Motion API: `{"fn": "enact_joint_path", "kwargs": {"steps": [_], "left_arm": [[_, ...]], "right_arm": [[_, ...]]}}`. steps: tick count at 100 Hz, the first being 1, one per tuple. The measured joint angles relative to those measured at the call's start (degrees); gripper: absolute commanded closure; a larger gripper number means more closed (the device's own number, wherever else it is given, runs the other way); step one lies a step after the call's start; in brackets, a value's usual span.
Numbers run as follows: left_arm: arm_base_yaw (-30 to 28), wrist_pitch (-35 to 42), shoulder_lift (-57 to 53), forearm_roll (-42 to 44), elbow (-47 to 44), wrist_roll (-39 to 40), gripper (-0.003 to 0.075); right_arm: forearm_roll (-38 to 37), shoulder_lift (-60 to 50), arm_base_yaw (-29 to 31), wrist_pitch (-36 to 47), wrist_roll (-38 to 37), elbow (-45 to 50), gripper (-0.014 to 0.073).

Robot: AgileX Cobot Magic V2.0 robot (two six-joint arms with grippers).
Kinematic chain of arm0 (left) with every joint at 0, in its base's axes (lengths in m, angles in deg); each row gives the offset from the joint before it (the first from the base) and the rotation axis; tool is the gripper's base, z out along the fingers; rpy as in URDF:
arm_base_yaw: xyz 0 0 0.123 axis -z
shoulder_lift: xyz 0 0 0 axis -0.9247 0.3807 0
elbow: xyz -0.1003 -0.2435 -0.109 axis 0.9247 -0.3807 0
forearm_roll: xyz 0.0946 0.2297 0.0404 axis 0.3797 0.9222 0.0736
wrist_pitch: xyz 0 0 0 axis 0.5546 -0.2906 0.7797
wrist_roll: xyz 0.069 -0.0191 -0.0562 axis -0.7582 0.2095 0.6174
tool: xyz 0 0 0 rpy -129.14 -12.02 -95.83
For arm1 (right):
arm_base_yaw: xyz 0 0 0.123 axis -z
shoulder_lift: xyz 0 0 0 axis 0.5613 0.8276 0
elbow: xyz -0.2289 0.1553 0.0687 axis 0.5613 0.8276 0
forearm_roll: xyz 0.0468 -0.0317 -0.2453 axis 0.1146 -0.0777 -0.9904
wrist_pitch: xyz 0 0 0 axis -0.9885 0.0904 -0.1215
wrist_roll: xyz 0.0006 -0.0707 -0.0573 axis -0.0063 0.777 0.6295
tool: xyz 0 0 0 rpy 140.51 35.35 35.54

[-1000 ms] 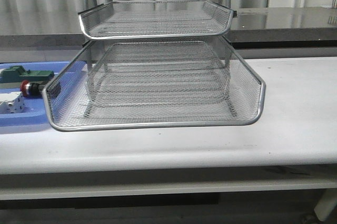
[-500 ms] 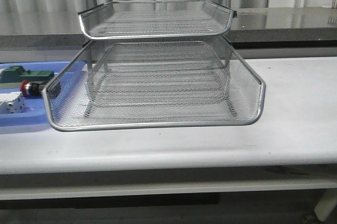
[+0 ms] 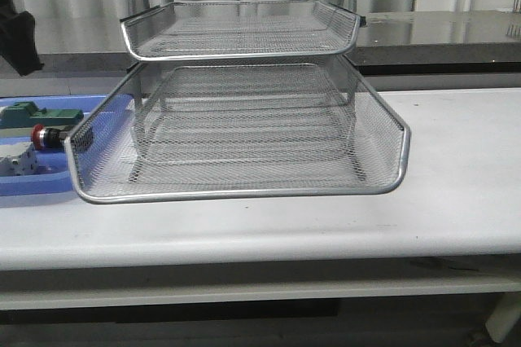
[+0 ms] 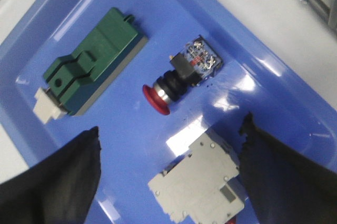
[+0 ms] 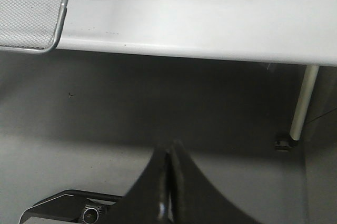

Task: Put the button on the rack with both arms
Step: 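Move the left gripper over the red push button in the blue tray, then lower the left gripper and grasp the red push button's contact block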

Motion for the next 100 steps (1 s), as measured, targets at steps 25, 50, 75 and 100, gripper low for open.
{"fn": "enact_joint_path", "kwargs": {"steps": [25, 50, 75, 100], "left_arm": [[2.1, -5.3, 10.2, 0.0, 11.9, -1.3, 0.0190], [2.2, -7.6, 16.0, 2.1, 17.8, -2.5, 0.0190], [2.2, -8.0, 19.1, 3.2, 18.7, -4.3, 0.0190], [2.2, -7.9, 22.1, 3.9, 19.7, -5.2, 0.0190]], "right_arm": [[0.0, 0.0, 0.0, 0.0, 0.0, 0.0, 0.0664], [0.0, 0.0, 0.0, -0.1, 0.0, 0.0, 0.0664], [0.0, 0.0, 0.0, -0.1, 0.0, 0.0, 0.0664], [0.0, 0.0, 0.0, -0.1, 0.0, 0.0, 0.0664]]}}
